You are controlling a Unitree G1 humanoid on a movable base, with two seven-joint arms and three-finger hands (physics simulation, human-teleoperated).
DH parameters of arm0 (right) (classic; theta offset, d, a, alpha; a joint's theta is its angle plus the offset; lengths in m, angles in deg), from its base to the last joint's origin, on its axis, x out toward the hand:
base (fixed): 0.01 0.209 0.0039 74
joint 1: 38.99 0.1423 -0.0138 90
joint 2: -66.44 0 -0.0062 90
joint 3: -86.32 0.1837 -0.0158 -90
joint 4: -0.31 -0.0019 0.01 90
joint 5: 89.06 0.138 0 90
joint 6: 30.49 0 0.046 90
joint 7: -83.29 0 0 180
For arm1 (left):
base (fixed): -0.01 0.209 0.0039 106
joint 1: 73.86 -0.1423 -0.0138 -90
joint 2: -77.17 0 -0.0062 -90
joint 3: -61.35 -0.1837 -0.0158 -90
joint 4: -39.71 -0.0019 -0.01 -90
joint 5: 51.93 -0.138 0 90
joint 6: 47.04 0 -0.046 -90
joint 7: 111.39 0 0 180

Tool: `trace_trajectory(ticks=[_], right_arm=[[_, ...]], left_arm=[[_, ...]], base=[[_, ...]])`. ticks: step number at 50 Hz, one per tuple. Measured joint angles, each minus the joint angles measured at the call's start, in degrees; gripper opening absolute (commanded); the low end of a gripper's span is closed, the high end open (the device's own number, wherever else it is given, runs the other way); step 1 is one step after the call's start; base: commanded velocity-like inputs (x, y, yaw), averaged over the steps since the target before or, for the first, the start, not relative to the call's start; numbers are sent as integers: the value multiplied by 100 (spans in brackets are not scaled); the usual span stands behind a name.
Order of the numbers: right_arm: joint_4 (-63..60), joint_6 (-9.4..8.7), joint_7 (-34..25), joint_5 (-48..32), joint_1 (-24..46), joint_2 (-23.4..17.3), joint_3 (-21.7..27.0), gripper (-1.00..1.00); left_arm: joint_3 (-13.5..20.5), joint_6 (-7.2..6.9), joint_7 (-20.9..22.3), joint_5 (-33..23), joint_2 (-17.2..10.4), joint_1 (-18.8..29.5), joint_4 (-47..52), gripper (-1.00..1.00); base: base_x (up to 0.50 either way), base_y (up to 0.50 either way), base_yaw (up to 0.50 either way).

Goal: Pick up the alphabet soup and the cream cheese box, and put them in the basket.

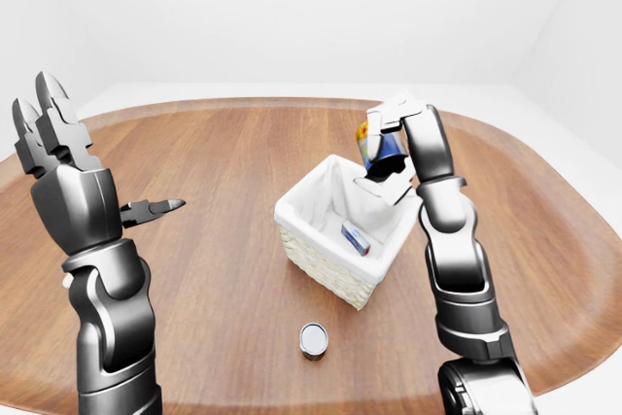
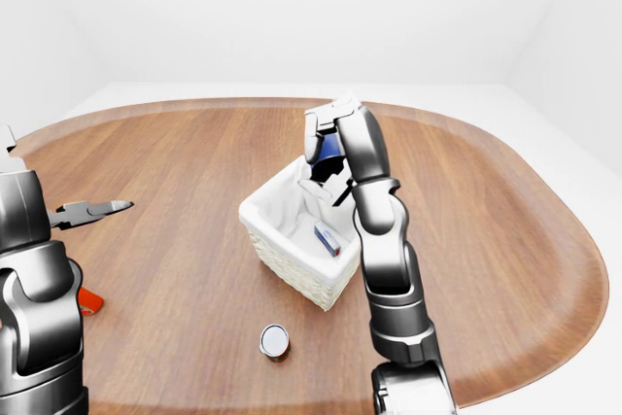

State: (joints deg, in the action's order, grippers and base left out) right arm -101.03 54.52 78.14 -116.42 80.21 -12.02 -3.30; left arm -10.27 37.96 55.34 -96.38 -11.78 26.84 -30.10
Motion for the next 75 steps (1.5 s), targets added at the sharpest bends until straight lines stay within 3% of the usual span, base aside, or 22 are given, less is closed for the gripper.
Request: trace_trajectory(ticks=[40, 63, 75], right_arm=[[2139, 0, -416, -918, 542, -108, -161, -100], [1944, 0, -942, -1871, 398, 55, -348, -100], [1437, 0, -1131, -2806, 145, 210, -537, -100]], left_arm=[[9, 0, -35, -44, -9, -2, -18, 100], [53, 0, -36, 96, -29, 29, 16, 100], [66, 0, -39, 154, -36, 41, 54, 100]], base=[[0, 0, 0], [0, 0, 0], [0, 0, 0]])
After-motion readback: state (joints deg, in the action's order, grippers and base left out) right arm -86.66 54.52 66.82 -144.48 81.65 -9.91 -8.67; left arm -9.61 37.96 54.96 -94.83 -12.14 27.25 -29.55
